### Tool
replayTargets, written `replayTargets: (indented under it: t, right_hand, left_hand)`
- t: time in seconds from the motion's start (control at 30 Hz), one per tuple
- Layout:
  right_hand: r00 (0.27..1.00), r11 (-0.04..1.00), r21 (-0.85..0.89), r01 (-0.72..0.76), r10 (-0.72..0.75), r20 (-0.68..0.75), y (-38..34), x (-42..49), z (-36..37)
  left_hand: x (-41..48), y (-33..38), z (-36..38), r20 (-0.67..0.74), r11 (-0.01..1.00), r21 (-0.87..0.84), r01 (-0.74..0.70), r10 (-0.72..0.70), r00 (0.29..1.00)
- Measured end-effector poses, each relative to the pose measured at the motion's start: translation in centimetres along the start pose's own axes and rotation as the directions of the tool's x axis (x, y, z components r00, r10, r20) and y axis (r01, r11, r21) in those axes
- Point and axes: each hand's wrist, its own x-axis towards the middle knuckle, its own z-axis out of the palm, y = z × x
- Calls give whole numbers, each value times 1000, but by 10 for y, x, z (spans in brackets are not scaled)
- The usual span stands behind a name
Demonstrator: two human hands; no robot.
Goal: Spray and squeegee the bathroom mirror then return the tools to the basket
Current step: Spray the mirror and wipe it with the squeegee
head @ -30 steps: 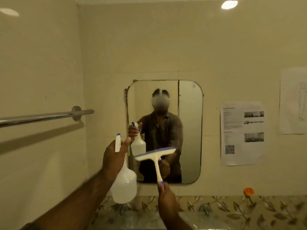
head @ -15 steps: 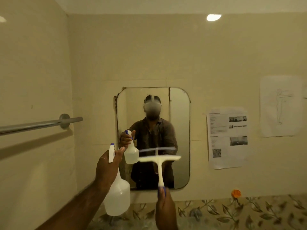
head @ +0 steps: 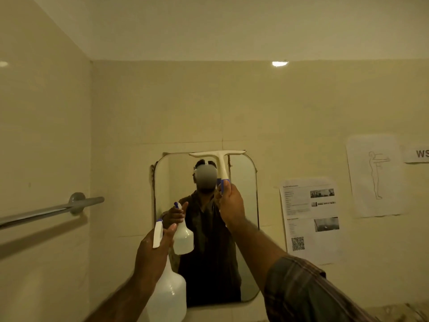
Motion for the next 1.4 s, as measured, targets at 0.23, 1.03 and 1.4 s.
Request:
replayTargets:
  t: [0.23,1.03,1.4]
  right_hand:
    - [998,977,209,-44,34,52,72,-23,-8]
    - [816,791,-332,-513,570,96,227,-206,-54]
    - [999,995,93,28,-29,15,9,-26,-71]
  left_hand:
    - [-9,-15,-3,-8,999,48,-14,14,1000]
    - [-39,-15,28,7,994,-17,104,-104,995]
    - [-29,14,14,6,995,-66,74,-74,997]
